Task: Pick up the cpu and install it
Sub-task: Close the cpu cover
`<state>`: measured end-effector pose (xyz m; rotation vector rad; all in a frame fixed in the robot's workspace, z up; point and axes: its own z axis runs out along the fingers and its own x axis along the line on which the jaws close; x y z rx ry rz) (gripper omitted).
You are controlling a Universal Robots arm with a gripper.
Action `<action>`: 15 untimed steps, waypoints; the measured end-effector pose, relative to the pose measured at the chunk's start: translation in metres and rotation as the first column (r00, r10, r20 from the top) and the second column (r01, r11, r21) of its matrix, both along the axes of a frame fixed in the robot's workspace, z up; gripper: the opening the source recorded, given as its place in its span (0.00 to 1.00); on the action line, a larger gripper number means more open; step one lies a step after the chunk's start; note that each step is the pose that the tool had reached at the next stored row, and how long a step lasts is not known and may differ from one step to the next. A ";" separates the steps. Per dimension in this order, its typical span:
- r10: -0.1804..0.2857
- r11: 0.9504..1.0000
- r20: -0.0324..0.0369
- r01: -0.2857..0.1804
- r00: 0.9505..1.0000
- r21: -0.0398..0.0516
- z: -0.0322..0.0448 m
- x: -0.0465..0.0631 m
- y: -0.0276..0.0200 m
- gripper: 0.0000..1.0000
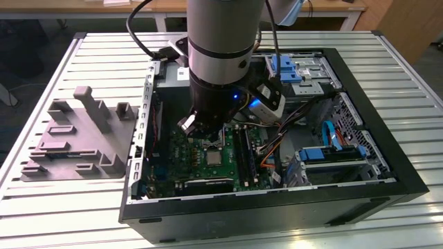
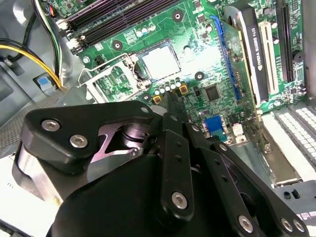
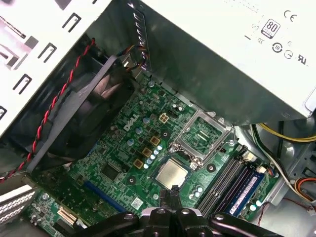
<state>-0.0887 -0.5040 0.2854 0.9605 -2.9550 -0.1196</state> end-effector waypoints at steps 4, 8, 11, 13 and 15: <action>0.011 1.000 0.000 -0.011 1.000 0.000 0.0000 0.000 0.0000 0.11; 0.067 0.998 0.000 -0.067 0.998 0.000 -0.0004 0.000 0.0000 0.11; 0.118 0.993 0.000 -0.118 0.993 0.000 -0.0011 0.000 0.0000 0.11; 0.142 0.990 0.000 -0.142 0.990 0.000 -0.0014 0.000 0.0000 0.11; 0.152 0.988 0.000 -0.152 0.988 0.000 -0.0015 0.000 0.0000 0.11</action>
